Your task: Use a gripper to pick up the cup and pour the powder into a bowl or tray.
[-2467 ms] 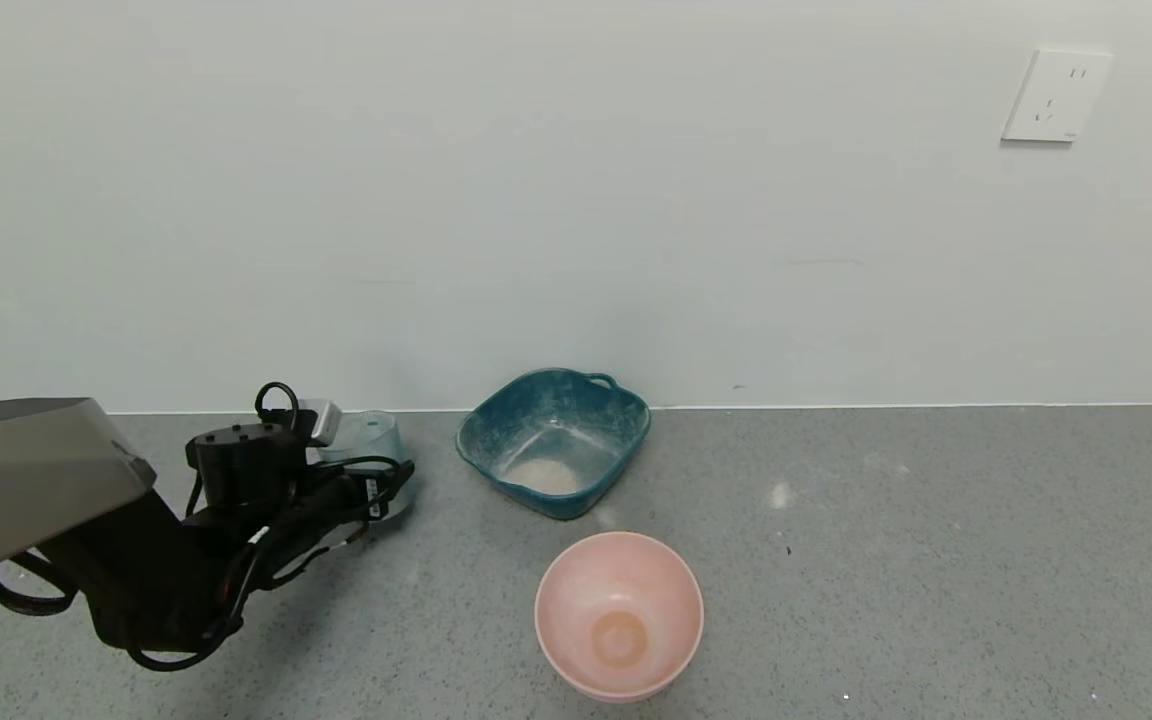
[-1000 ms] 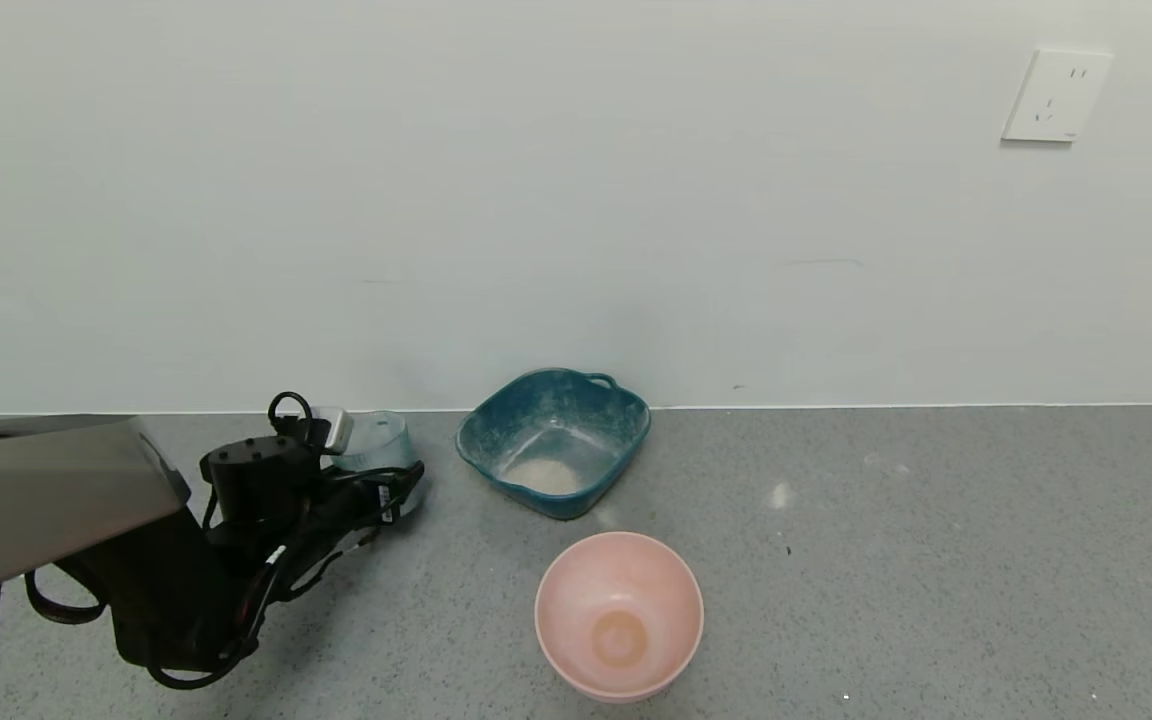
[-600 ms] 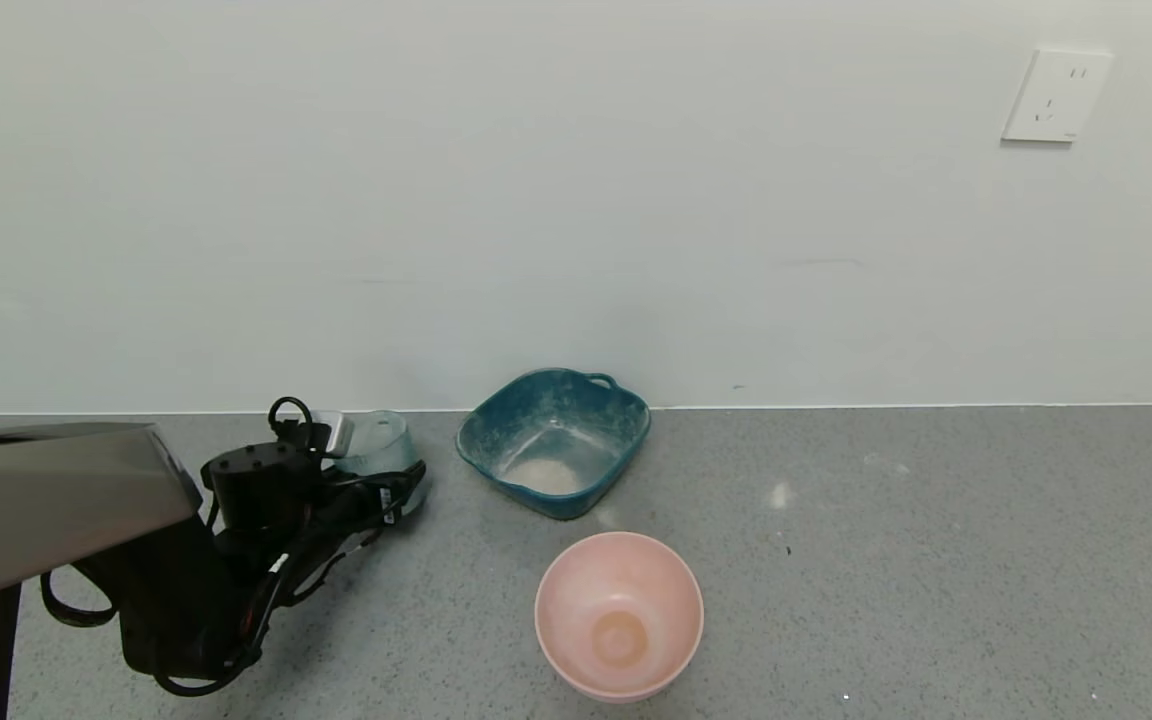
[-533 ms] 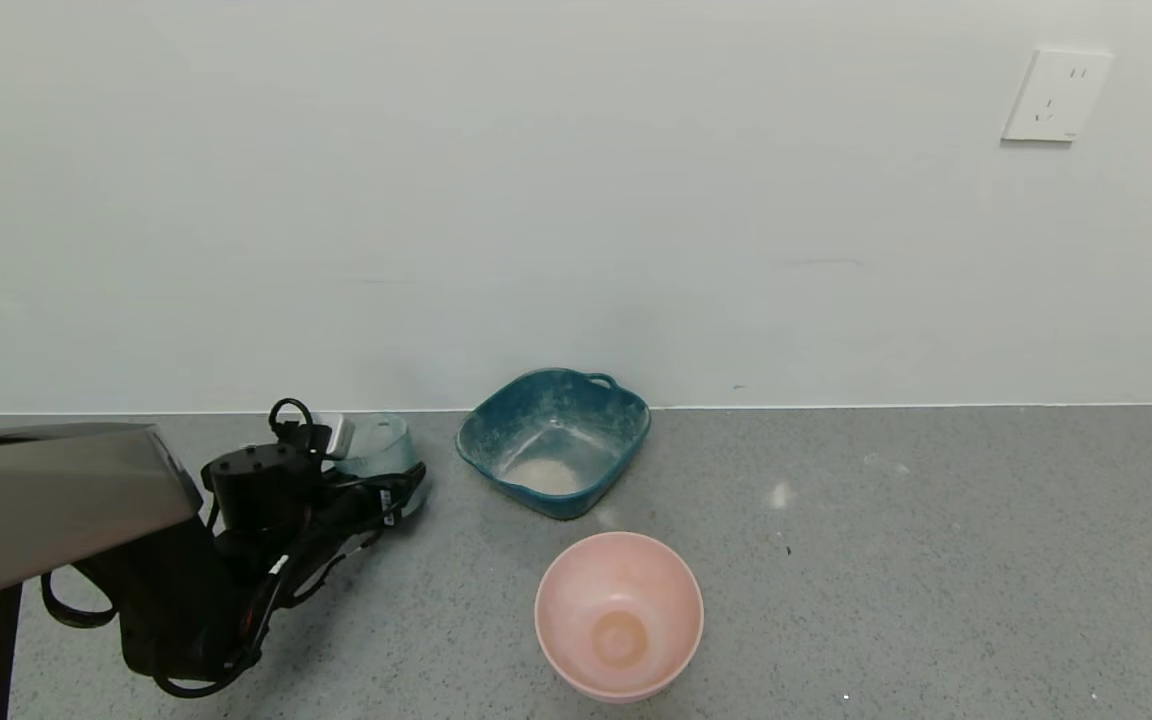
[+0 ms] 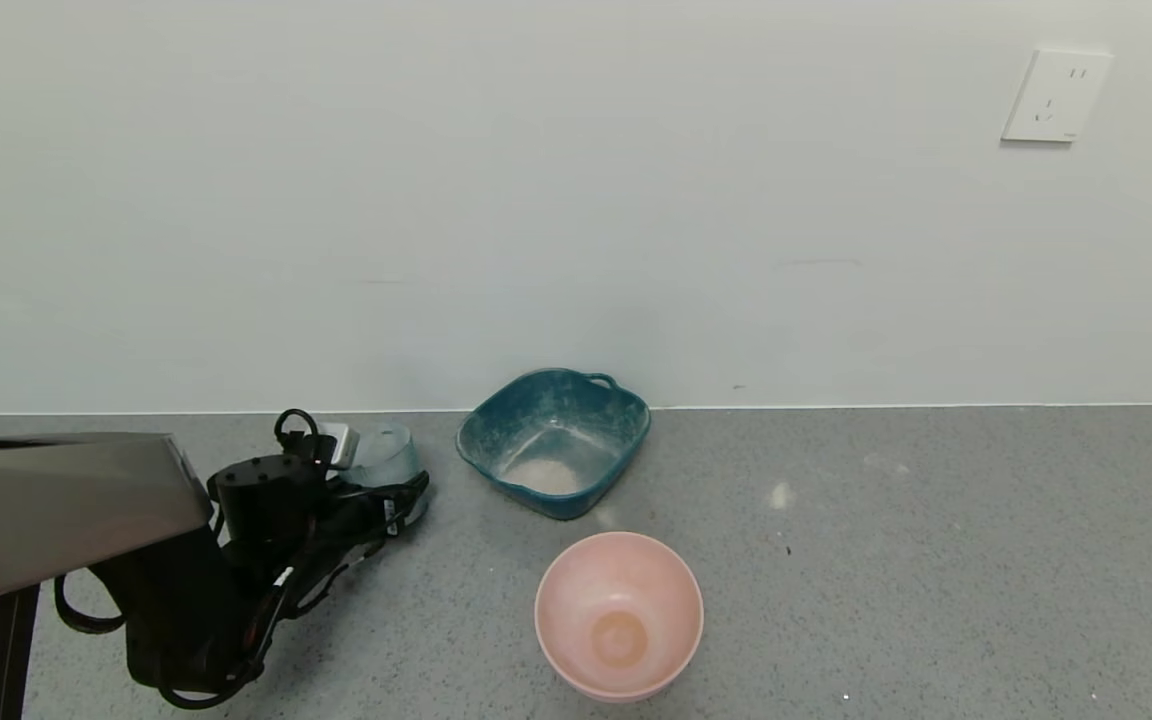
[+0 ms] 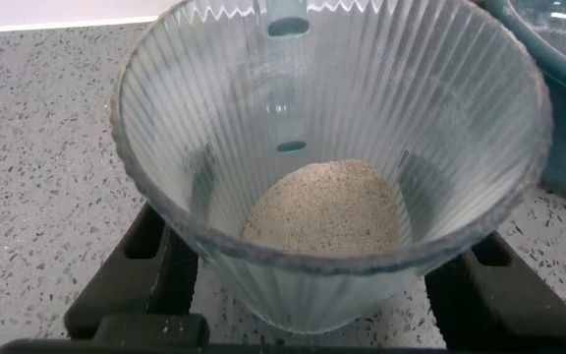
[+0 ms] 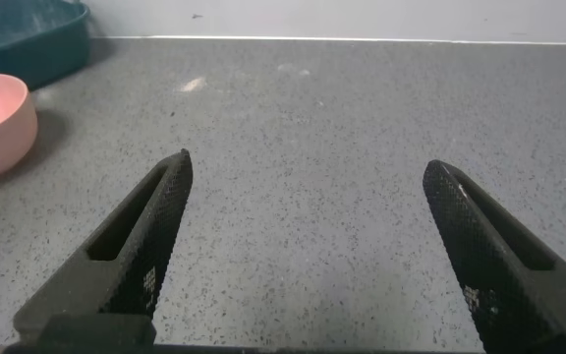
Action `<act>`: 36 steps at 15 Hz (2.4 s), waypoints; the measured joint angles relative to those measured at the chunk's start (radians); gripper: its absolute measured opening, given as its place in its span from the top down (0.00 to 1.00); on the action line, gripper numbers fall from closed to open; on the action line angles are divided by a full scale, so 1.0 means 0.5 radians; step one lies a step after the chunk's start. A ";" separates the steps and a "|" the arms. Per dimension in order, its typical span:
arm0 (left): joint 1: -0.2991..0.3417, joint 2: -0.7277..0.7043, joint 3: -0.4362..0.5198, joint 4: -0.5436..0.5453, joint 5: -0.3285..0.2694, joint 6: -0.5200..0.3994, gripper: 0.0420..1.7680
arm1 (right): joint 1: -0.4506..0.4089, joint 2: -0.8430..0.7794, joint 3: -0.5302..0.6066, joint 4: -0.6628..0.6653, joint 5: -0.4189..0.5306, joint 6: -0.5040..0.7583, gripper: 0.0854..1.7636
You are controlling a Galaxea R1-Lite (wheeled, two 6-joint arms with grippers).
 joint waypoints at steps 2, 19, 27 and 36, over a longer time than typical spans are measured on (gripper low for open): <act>-0.002 0.004 0.000 0.008 0.001 0.006 0.22 | 0.000 0.000 0.000 0.000 -0.001 0.000 0.03; 0.017 -0.577 -0.023 0.762 0.005 0.020 0.05 | 0.000 0.000 0.000 0.000 0.000 0.000 0.03; 0.039 -1.521 -0.346 2.023 0.016 0.019 0.04 | 0.000 0.000 0.000 0.000 0.000 0.000 0.03; 0.163 -2.637 -0.266 2.709 0.015 0.017 0.03 | 0.000 0.000 0.000 0.000 -0.001 0.000 0.03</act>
